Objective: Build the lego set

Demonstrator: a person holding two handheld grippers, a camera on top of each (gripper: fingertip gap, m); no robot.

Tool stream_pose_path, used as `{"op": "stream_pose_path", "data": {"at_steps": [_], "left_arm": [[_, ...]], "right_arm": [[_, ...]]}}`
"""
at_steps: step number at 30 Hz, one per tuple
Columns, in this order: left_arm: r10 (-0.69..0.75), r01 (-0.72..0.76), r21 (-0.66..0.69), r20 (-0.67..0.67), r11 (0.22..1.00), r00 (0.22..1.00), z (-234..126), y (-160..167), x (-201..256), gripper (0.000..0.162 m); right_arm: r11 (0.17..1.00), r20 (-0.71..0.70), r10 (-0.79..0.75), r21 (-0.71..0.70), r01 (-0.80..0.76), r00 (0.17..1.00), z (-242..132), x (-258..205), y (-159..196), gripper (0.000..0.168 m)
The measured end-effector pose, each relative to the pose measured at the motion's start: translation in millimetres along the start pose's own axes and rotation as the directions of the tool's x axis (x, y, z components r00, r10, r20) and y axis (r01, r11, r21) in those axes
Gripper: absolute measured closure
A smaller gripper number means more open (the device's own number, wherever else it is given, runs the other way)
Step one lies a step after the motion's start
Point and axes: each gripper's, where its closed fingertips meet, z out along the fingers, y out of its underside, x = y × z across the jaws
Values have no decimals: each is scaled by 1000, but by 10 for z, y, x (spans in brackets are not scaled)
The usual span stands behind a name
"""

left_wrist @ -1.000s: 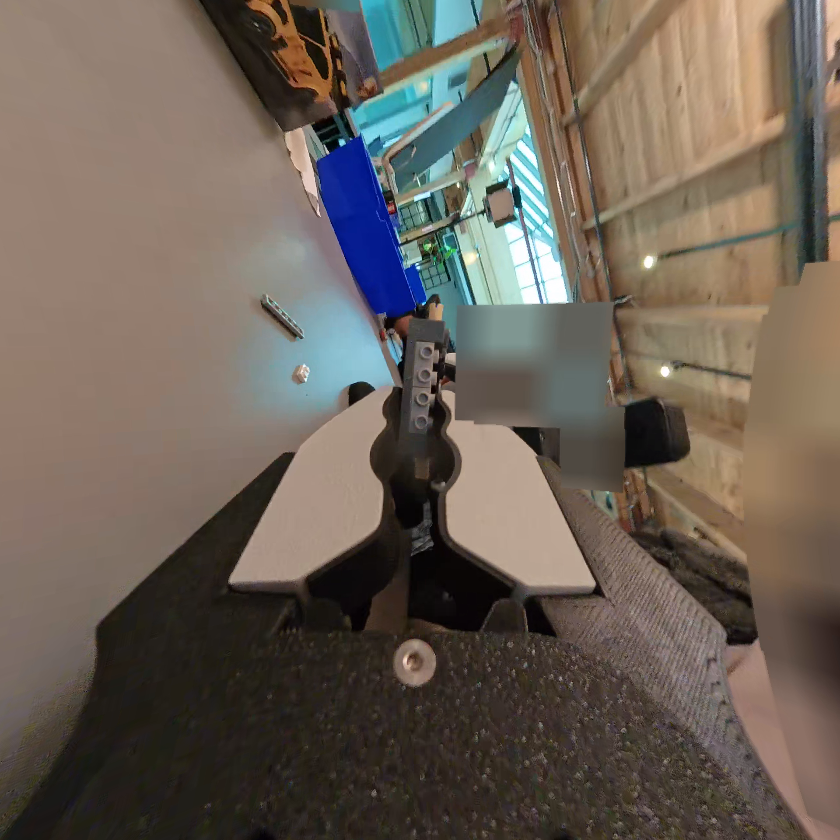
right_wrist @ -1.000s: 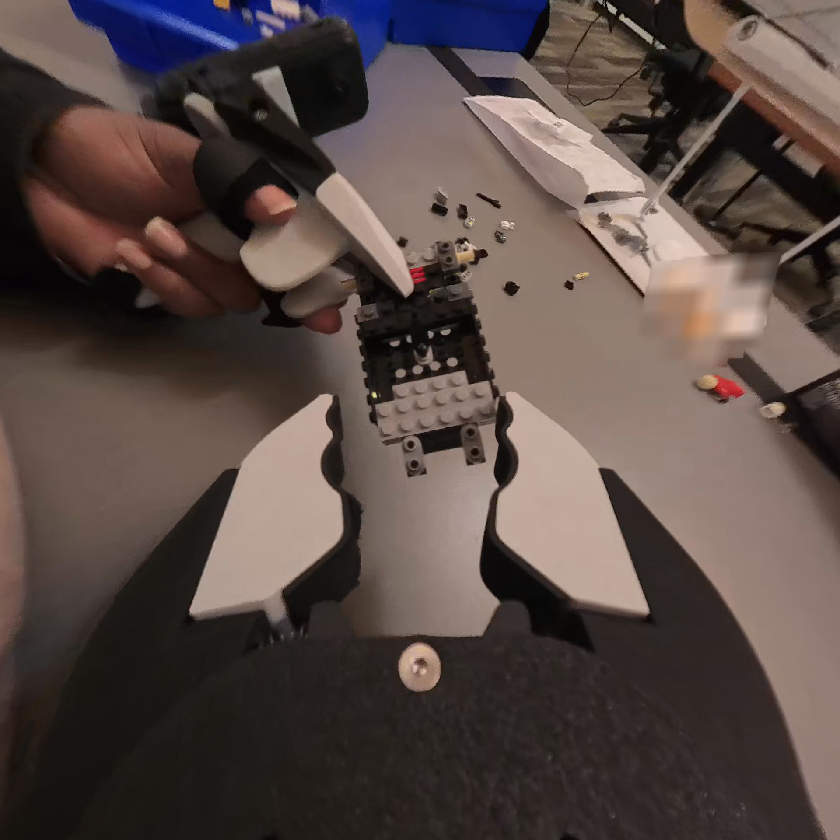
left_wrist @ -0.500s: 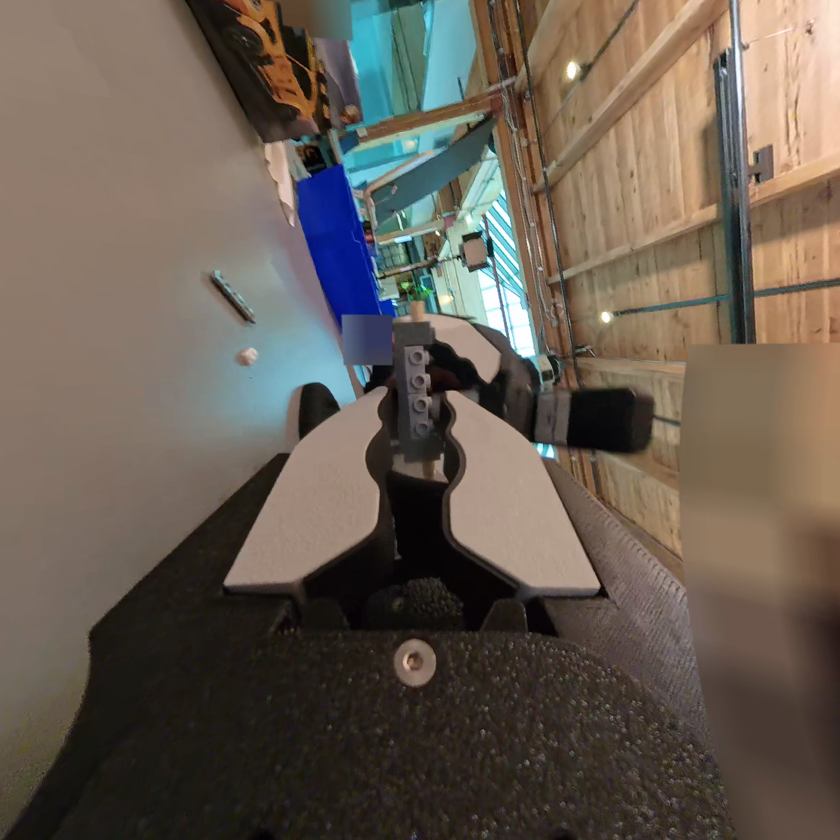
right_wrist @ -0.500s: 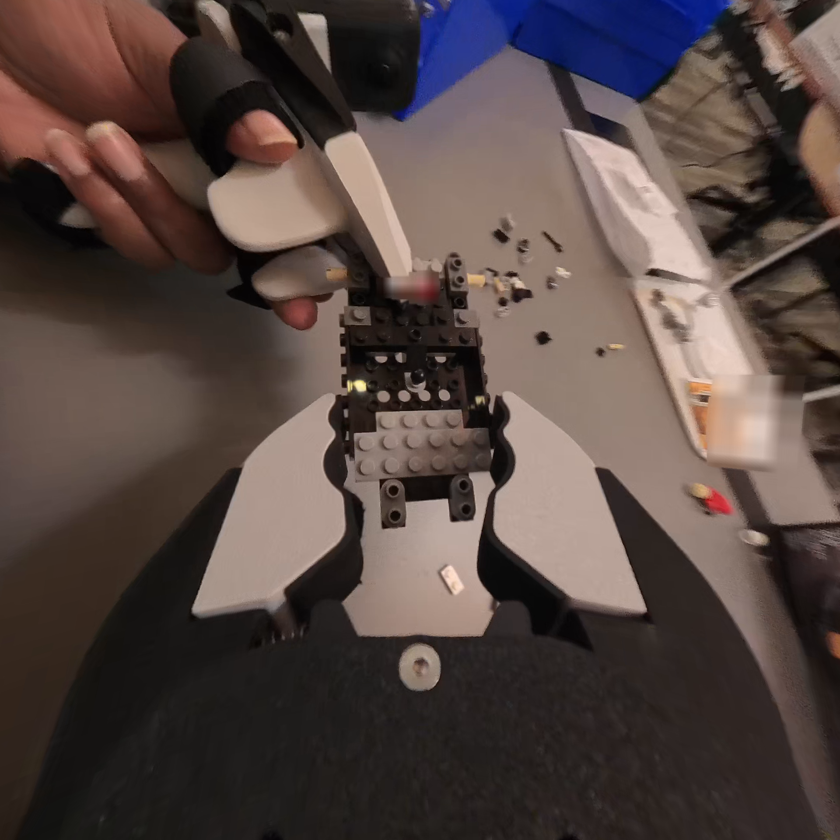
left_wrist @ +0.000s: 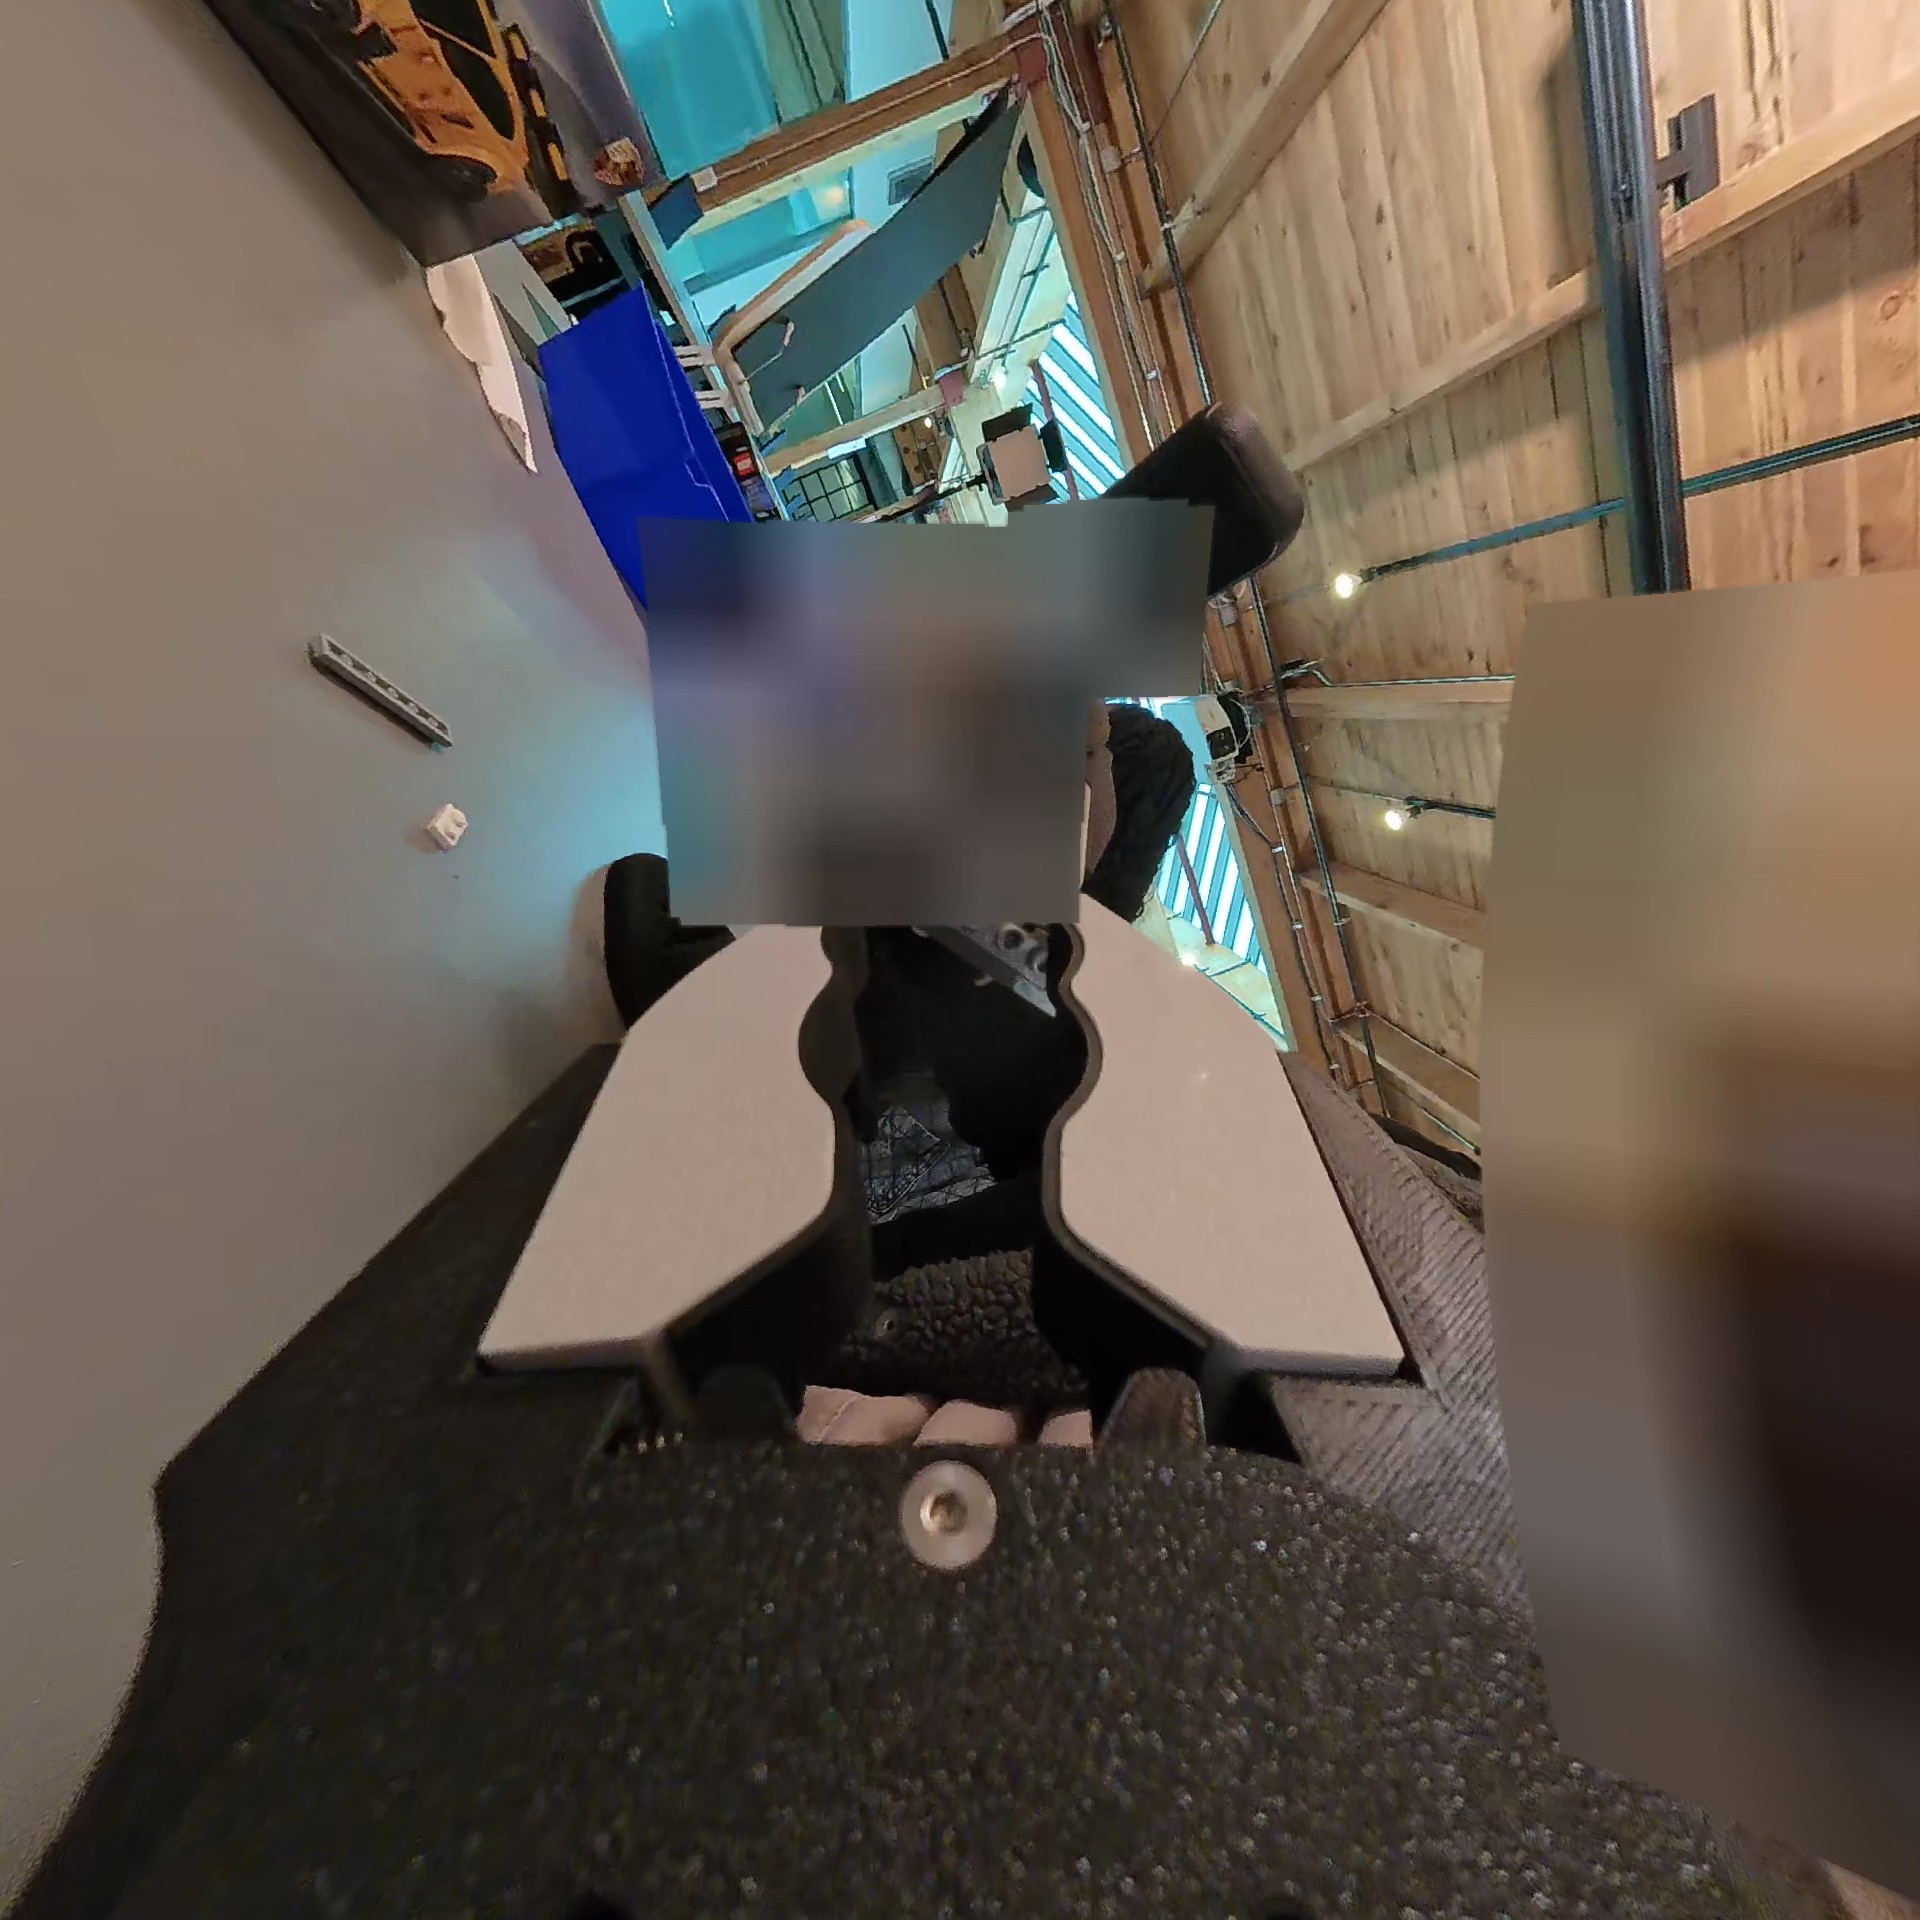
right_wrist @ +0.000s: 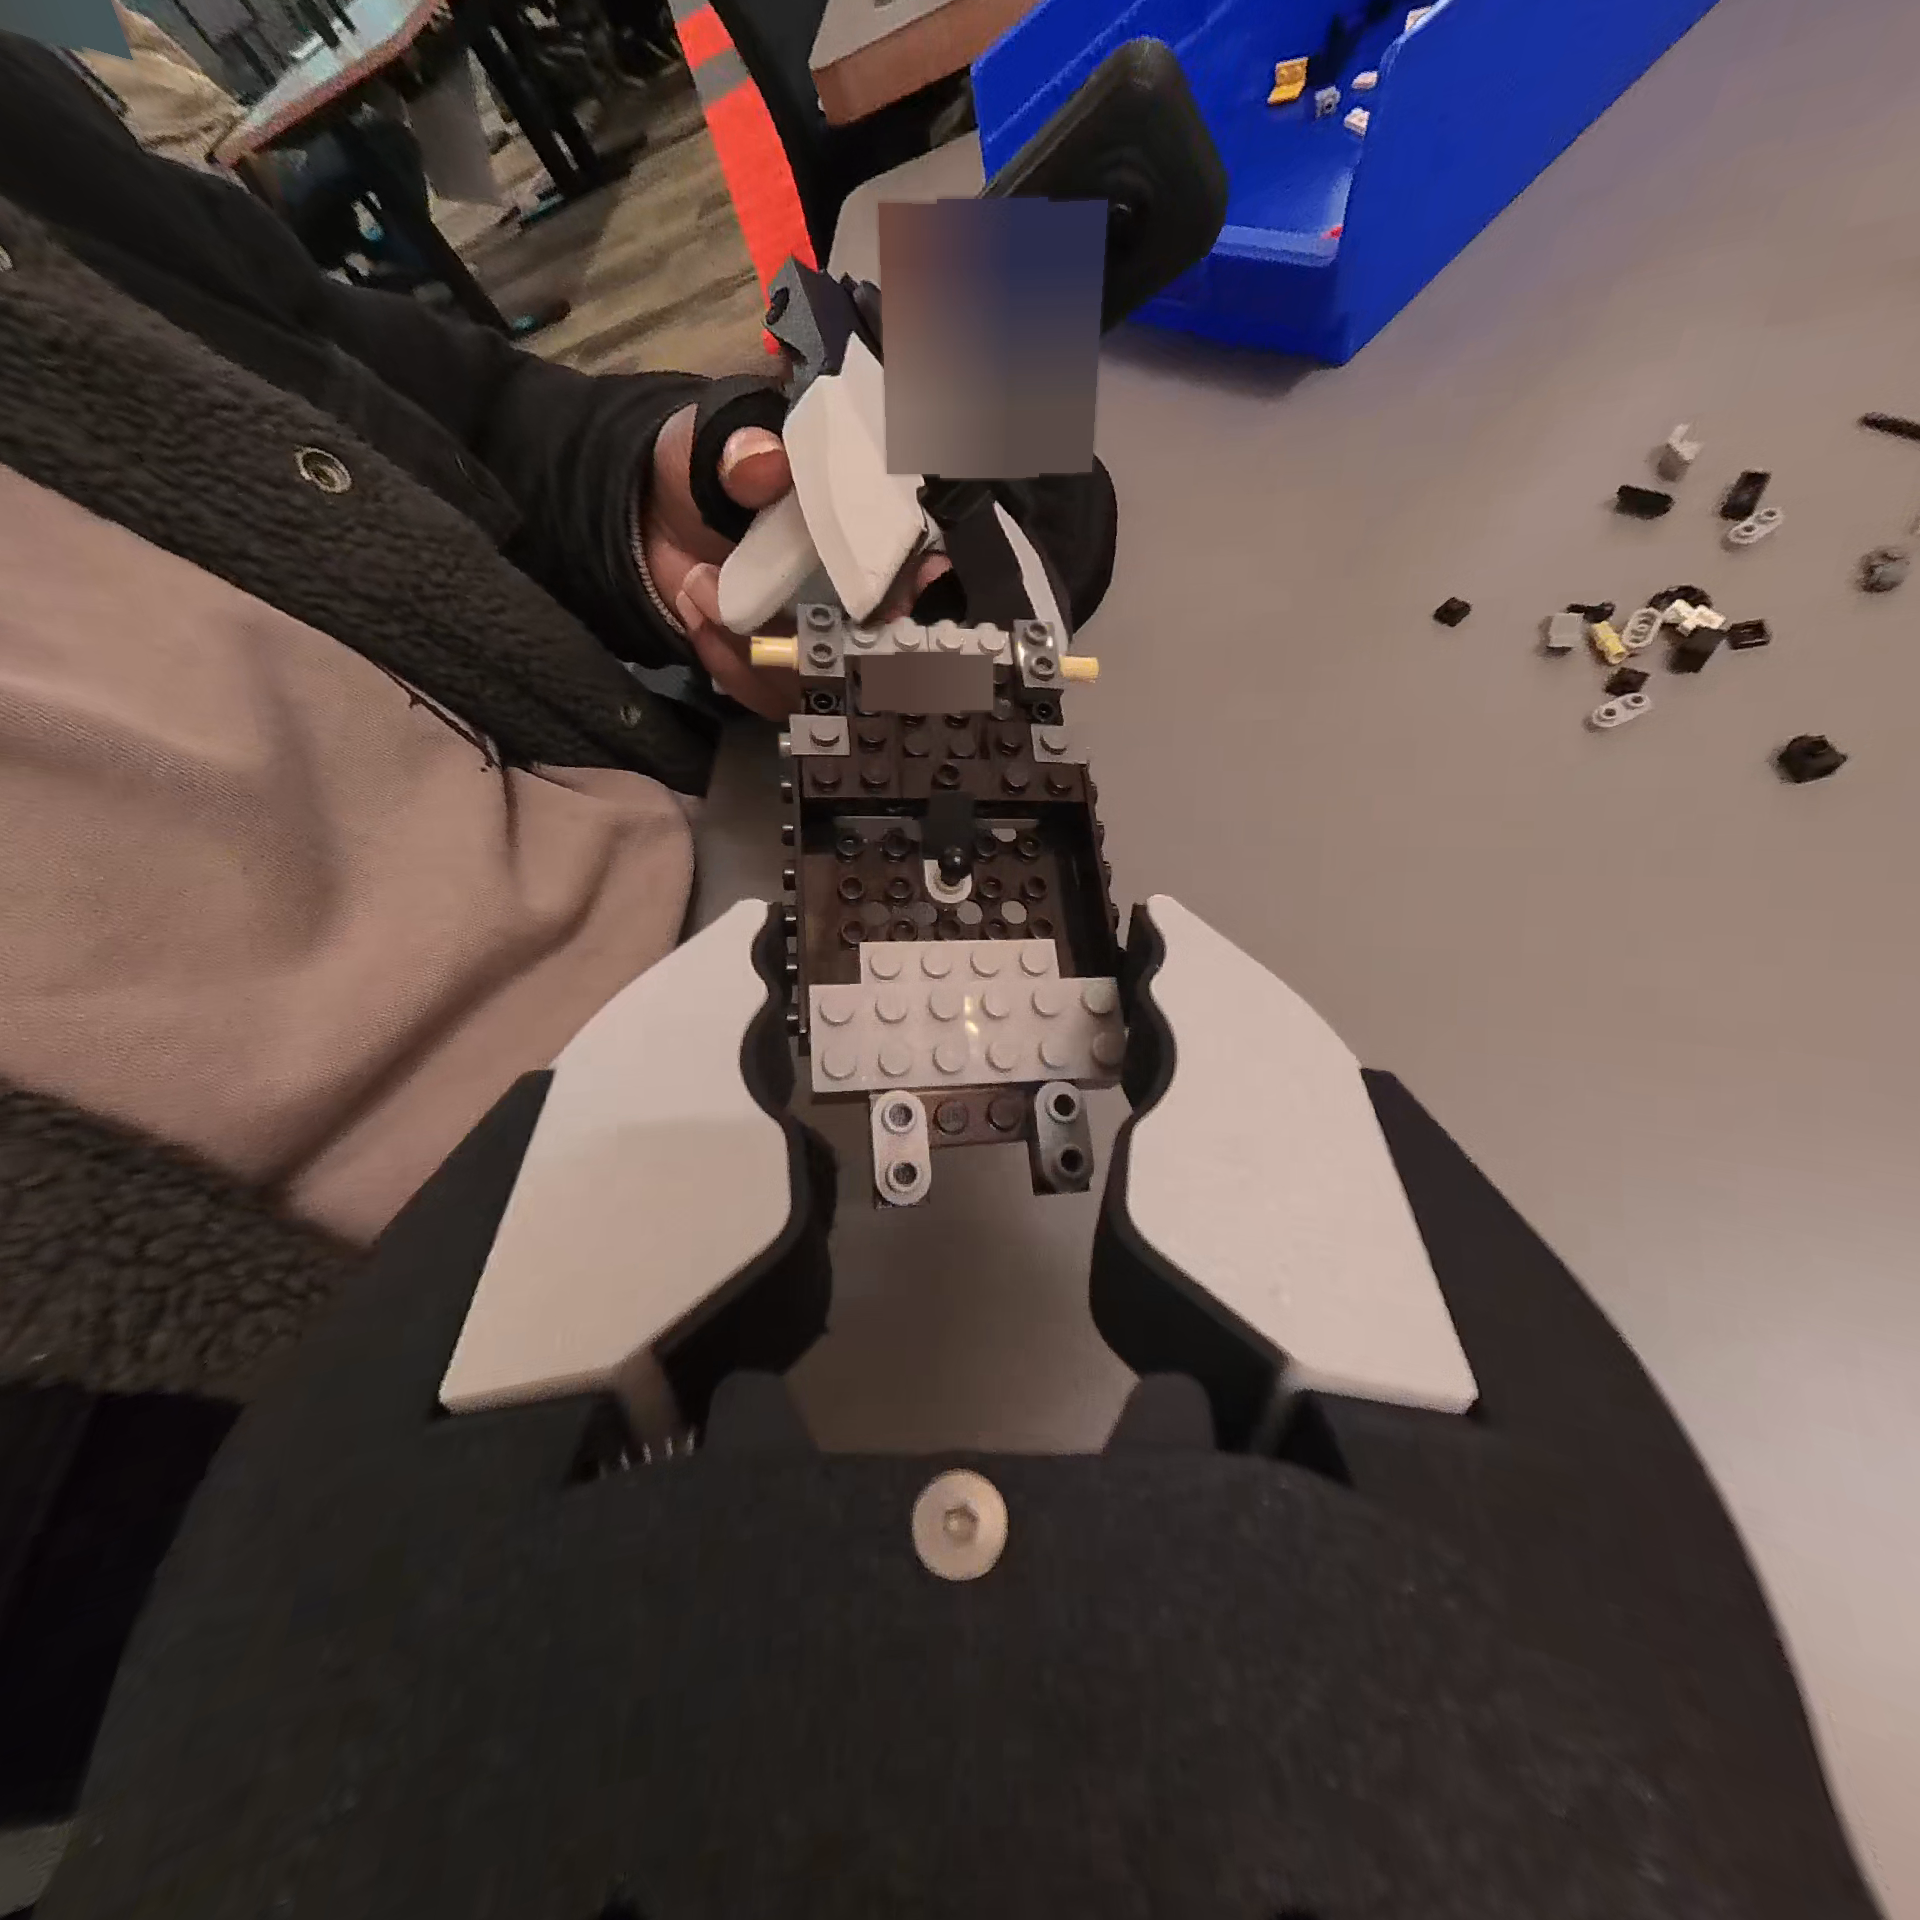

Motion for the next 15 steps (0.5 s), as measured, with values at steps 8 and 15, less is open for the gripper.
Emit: {"op": "stream_pose_path", "data": {"at_steps": [8, 15], "left_arm": [[-14, 14, 3, 9, 1000, 1000, -18, -27, -46, 130], [8, -8, 2, 49, 1000, 999, -57, -51, -108, 130]], "right_arm": [[1000, 6, 27, -9, -27, 1000, 48, 19, 16, 107], [1000, 8, 21, 4, -21, 1000, 73, 10, 27, 107]]}}
